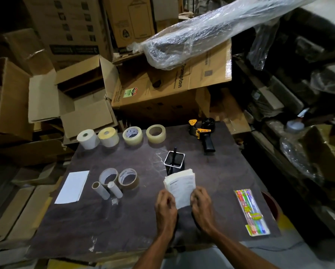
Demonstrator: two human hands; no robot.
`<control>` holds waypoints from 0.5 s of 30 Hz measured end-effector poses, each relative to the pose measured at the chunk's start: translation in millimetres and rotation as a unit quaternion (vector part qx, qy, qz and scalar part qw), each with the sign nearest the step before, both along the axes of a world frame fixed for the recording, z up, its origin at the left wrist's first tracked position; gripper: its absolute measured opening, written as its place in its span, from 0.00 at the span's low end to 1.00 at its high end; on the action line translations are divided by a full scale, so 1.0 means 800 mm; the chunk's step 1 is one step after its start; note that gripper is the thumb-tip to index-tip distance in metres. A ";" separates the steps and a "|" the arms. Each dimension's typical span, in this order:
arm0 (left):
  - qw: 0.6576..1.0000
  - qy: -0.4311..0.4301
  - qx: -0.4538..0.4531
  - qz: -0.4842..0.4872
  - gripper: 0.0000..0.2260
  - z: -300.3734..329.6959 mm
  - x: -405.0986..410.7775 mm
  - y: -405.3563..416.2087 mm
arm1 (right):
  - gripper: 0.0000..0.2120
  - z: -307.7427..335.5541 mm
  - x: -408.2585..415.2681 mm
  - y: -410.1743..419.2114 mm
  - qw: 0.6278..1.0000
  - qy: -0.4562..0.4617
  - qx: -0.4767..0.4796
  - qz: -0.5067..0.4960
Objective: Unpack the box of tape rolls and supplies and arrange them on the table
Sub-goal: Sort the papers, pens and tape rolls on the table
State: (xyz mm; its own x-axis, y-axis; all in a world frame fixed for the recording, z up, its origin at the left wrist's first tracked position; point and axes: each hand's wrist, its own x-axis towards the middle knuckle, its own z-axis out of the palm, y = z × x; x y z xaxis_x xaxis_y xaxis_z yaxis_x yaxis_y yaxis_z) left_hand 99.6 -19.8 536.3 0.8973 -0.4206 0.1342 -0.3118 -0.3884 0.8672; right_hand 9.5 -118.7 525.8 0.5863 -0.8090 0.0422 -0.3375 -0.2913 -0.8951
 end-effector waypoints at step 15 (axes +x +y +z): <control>0.997 0.006 0.049 -0.053 0.13 -0.018 0.010 0.024 | 0.12 -0.021 -0.011 -0.008 0.996 0.032 -0.027 0.080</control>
